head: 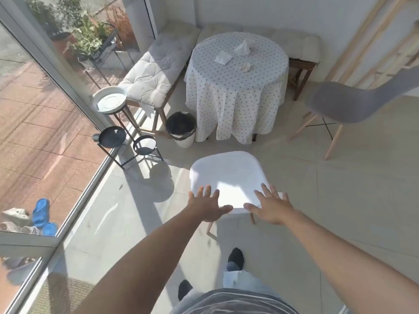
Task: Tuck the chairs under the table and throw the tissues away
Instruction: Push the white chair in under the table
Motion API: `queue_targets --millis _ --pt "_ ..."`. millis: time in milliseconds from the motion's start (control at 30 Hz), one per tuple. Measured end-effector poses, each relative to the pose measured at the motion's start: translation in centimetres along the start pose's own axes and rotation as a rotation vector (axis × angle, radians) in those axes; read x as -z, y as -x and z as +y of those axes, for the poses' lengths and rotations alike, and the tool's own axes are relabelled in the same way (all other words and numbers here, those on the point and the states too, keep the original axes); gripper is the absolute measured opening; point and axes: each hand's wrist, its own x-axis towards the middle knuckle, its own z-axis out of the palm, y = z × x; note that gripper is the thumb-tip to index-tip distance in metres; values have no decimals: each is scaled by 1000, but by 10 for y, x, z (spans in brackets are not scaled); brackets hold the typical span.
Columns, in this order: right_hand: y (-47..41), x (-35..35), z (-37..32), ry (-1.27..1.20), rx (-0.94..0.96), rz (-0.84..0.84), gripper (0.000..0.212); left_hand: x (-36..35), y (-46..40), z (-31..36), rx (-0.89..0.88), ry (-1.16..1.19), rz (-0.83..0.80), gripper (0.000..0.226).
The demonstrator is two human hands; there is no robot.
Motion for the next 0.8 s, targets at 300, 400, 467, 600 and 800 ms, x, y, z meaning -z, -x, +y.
queue_targets --millis 300,400,467,600,800 --pt "-13 -19 38 188 135 -64 88 -39 -15 56 -49 -43 -43 89" --pt "-16 -21 47 231 230 -25 81 -47 -17 69 -56 -68 -2 75" --pt "-20 -21 54 247 281 -13 81 -48 -19 76 -51 -92 37 68" --pt "-26 -23 59 274 334 10 80 -46 -22 87 -78 -104 96 58" --pt "-31 -32 62 276 354 159 80 -39 -26 93 -130 -139 149 50"
